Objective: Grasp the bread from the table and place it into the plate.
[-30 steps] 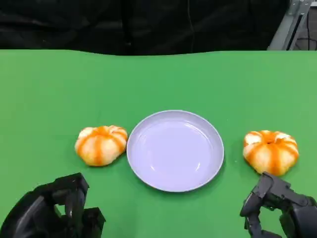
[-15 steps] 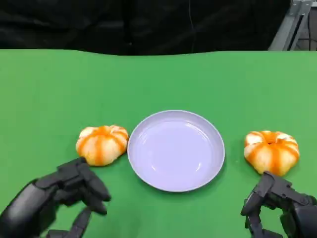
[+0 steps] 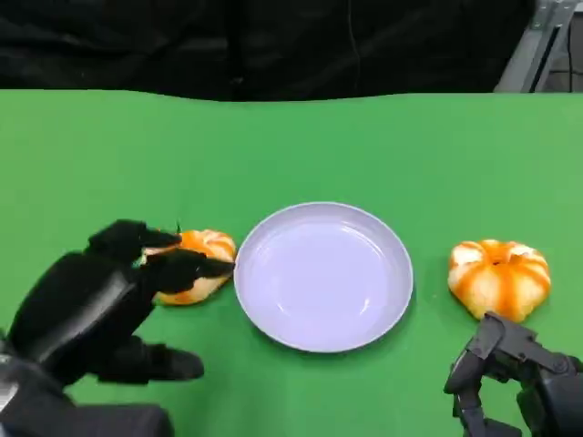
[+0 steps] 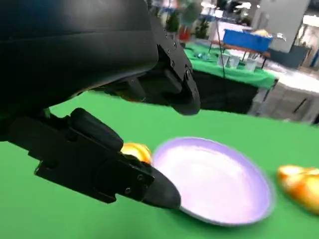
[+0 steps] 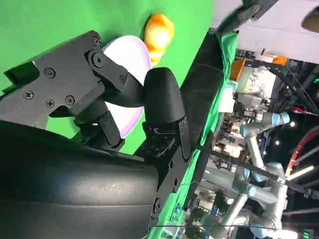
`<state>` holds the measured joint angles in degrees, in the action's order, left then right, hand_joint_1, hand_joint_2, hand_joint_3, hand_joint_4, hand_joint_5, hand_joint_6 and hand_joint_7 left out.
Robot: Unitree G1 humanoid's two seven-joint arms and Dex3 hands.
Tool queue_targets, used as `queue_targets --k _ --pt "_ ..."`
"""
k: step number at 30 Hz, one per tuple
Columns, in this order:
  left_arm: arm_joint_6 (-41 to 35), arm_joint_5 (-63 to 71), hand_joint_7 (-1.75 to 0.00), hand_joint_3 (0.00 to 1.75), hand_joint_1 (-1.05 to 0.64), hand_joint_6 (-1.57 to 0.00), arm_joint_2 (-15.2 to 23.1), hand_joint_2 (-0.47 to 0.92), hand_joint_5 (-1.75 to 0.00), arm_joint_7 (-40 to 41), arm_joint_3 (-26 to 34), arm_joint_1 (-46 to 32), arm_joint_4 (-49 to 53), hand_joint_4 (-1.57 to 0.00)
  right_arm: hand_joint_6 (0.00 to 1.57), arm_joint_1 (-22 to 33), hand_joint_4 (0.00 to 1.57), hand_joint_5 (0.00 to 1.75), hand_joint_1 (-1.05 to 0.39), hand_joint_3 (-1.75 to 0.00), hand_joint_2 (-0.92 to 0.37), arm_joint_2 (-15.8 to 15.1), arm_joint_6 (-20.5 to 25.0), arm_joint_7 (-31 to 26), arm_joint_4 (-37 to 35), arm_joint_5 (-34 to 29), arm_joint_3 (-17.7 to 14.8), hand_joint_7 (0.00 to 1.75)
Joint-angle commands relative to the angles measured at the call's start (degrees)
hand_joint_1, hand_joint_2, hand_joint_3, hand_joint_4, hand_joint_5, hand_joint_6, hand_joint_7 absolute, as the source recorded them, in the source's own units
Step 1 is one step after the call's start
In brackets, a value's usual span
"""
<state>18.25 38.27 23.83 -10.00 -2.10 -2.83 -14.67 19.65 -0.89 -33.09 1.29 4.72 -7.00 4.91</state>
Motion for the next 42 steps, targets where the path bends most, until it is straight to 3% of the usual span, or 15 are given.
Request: queue_targets --k 1,7,11,16,26,42 --pt "-2.79 4.75 -0.01 0.02 -0.88 -0.54 1.1 0.91 -0.47 0.43 -2.59 3.94 2.44 -0.05 0.73 0.15 0.82 1.75 -0.15 -1.15 -0.53 -0.32 0.58 -0.21 0.41 0.3 -0.16 1.59" --pt "-11.69 16.12 0.0 0.01 -0.93 -0.48 -1.03 0.92 -0.18 1.91 -8.44 9.66 7.67 -0.16 0.73 -0.03 0.81 1.75 -0.15 -1.15 -0.54 -0.19 -0.02 -0.82 0.02 -0.69 -0.09 1.58" --pt "-16.45 19.79 0.0 0.01 -0.93 -0.47 -3.12 0.92 -0.14 3.82 -11.72 13.22 13.28 -0.18 0.73 -0.03 0.81 1.75 -0.16 -1.15 -0.53 -0.09 0.26 -1.03 0.1 -1.08 -0.05 1.58" --pt "-22.95 22.84 0.0 0.1 -0.95 -0.31 -6.41 0.92 -0.08 7.08 -16.23 19.26 24.79 -0.14 0.74 0.12 0.82 1.75 -0.16 -1.13 -0.53 0.12 0.99 -1.28 0.63 -1.35 0.09 1.57" --pt "-27.6 19.58 0.0 0.16 -1.0 -0.2 -11.25 0.92 -0.05 15.09 -20.94 27.79 44.11 -0.12 0.74 -0.08 0.82 1.75 -0.16 -1.15 -0.53 0.24 0.1 -1.61 0.29 -1.46 0.28 1.57" --pt "-29.31 14.68 -0.02 0.16 -0.98 -0.25 -13.05 0.92 -0.05 21.44 -24.95 32.92 57.46 -0.13 0.74 0.47 0.81 1.75 -0.16 -1.16 -0.52 0.54 0.58 -1.93 1.15 -1.74 0.49 1.57"
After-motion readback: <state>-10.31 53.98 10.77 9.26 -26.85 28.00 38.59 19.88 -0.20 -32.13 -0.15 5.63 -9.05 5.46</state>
